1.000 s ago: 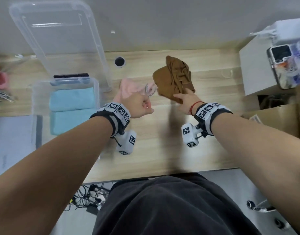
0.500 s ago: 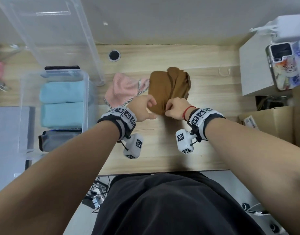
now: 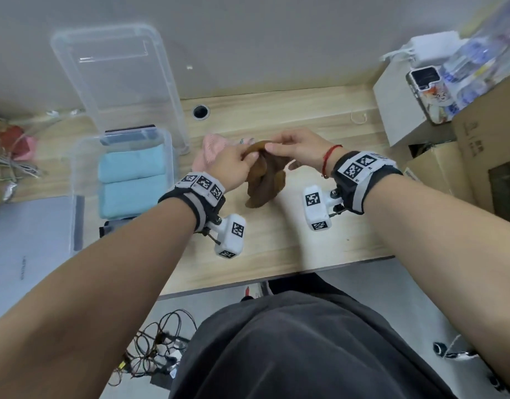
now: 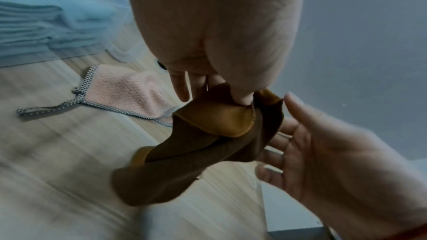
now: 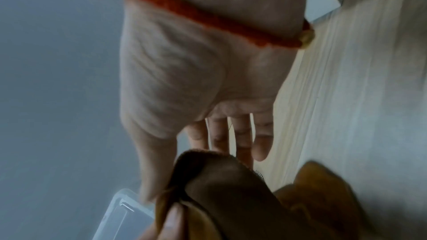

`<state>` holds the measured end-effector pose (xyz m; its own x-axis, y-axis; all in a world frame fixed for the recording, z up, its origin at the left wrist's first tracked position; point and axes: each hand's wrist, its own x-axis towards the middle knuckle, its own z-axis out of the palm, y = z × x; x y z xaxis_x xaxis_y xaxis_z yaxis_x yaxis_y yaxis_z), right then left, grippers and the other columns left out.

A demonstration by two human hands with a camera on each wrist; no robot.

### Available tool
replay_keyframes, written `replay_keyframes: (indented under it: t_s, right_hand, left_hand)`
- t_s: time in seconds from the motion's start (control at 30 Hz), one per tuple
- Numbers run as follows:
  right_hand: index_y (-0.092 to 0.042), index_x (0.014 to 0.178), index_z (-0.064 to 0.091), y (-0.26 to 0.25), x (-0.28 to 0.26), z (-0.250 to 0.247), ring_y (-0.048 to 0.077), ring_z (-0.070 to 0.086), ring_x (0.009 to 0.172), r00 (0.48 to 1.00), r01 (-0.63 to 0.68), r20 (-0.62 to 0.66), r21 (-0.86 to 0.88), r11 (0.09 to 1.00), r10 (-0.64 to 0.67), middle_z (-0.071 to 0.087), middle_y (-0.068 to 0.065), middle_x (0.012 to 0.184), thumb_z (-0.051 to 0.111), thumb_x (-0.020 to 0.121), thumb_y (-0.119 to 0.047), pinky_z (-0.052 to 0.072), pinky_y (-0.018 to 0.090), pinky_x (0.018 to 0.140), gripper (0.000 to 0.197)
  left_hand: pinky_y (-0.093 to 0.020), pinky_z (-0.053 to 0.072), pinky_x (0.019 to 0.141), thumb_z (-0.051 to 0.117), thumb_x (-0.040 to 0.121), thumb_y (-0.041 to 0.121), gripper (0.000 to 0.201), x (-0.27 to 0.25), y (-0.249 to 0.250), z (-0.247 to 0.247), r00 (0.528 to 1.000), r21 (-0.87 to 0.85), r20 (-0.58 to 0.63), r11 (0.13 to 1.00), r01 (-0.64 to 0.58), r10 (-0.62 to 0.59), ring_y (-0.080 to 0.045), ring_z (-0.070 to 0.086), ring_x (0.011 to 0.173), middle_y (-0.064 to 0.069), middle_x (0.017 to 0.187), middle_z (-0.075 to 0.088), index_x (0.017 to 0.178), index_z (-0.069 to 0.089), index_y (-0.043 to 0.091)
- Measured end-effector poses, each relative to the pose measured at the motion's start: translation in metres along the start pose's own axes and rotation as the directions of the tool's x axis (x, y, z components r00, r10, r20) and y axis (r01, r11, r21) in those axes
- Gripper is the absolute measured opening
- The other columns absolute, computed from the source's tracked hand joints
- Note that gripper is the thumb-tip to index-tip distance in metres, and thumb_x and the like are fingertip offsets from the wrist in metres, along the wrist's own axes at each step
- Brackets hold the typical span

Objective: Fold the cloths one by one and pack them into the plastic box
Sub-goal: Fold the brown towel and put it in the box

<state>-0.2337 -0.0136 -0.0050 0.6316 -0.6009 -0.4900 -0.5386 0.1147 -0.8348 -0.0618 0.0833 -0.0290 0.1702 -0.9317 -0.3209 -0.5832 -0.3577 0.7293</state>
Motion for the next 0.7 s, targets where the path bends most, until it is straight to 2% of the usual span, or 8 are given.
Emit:
replay_keyframes:
  t_s: [0.07, 0.17, 0.3, 0.37, 0.43, 0.5, 0.6, 0.7]
  right_hand:
    - [-0.021, 0.099, 0.069, 0.002, -0.017, 0.006, 0.012, 0.062, 0.079, 0.998, 0.032, 0.052, -0.131, 0.991, -0.025, 0.068, -0.003, 0.088, 0.072, 0.085, -0.033, 0.051, 0.028, 0.072, 0.019]
    - [-0.006, 0.094, 0.066, 0.005, -0.03, 0.019, 0.015, 0.058, 0.077, 0.994, 0.091, -0.045, -0.192, 0.977, -0.102, 0.065, 0.003, 0.084, 0.069, 0.089, -0.019, 0.046, 0.028, 0.076, 0.014]
    - [-0.011, 0.086, 0.056, -0.008, -0.039, 0.024, 0.02, 0.055, 0.077, 0.953, 0.122, -0.27, -0.07, 0.99, -0.137, 0.06, 0.007, 0.083, 0.058, 0.083, -0.038, 0.047, 0.041, 0.076, 0.027]
    - [-0.024, 0.08, 0.051, -0.018, -0.044, 0.023, 0.023, 0.056, 0.073, 0.931, 0.162, -0.323, -0.06, 0.985, -0.173, 0.061, 0.007, 0.078, 0.054, 0.087, -0.034, 0.048, 0.044, 0.072, 0.013]
    - [-0.028, 0.077, 0.05, -0.032, -0.049, 0.019, 0.023, 0.057, 0.068, 0.905, 0.21, -0.365, -0.069, 0.975, -0.22, 0.062, 0.008, 0.075, 0.054, 0.091, -0.029, 0.048, 0.044, 0.068, 0.014]
    - [-0.029, 0.077, 0.052, -0.043, -0.053, 0.015, 0.022, 0.057, 0.068, 0.885, 0.221, -0.382, -0.155, 0.963, -0.265, 0.064, 0.006, 0.076, 0.058, 0.09, -0.033, 0.049, 0.04, 0.069, 0.015]
    - [-0.021, 0.075, 0.057, -0.047, -0.062, 0.006, 0.019, 0.055, 0.071, 0.856, 0.122, -0.402, -0.457, 0.881, -0.327, 0.061, 0.001, 0.072, 0.064, 0.089, -0.041, 0.042, 0.029, 0.067, 0.025]
    - [-0.018, 0.062, 0.053, -0.04, -0.076, -0.004, 0.02, 0.052, 0.064, 0.864, -0.04, -0.421, -0.604, 0.796, -0.277, 0.054, 0.001, 0.061, 0.064, 0.081, -0.06, 0.038, 0.03, 0.058, 0.048]
  left_hand:
    - [-0.037, 0.044, 0.096, 0.043, 0.101, 0.026, 0.029, -0.01, 0.01, -0.007, 1.0, -0.042, -0.021, 0.999, -0.016, 0.015, -0.025, 0.059, 0.106, -0.007, 0.108, 0.068, 0.117, 0.064, 0.015]
    - [-0.041, 0.044, 0.099, 0.039, 0.1, 0.031, 0.031, -0.024, 0.02, -0.019, 0.999, -0.11, -0.042, 0.994, -0.023, 0.018, -0.024, 0.06, 0.106, -0.004, 0.107, 0.068, 0.112, 0.065, 0.02]
    - [-0.038, 0.046, 0.1, 0.05, 0.075, 0.08, 0.061, -0.045, 0.026, -0.042, 0.998, -0.153, -0.065, 0.988, -0.008, -0.002, -0.011, 0.062, 0.105, 0.013, 0.11, 0.067, 0.112, 0.062, 0.033]
    - [-0.028, 0.046, 0.098, 0.072, 0.064, 0.071, 0.075, -0.059, 0.029, -0.055, 0.996, -0.075, -0.07, 0.995, -0.067, 0.062, -0.003, 0.059, 0.105, 0.017, 0.115, 0.063, 0.123, 0.056, 0.028]
    - [-0.03, 0.046, 0.095, 0.081, 0.067, 0.053, 0.07, -0.065, 0.026, -0.064, 0.983, 0.066, -0.142, 0.992, -0.105, 0.113, -0.009, 0.058, 0.105, 0.011, 0.115, 0.061, 0.122, 0.05, 0.023]
    - [-0.033, 0.048, 0.088, 0.073, 0.078, 0.049, 0.049, -0.068, 0.024, -0.074, 0.96, 0.129, -0.228, 0.982, -0.137, 0.164, -0.017, 0.06, 0.099, 0.006, 0.106, 0.063, 0.11, 0.048, 0.023]
    - [-0.029, 0.043, 0.079, 0.056, 0.093, 0.044, 0.018, -0.069, 0.024, -0.087, 0.949, 0.13, -0.228, 0.972, -0.194, 0.22, -0.019, 0.06, 0.09, 0.005, 0.091, 0.063, 0.099, 0.054, 0.027]
    - [-0.029, 0.04, 0.072, 0.043, 0.101, 0.041, 0.033, -0.071, 0.025, -0.091, 0.953, 0.131, -0.217, 0.973, -0.189, 0.214, -0.021, 0.058, 0.079, -0.003, 0.079, 0.065, 0.076, 0.057, 0.024]
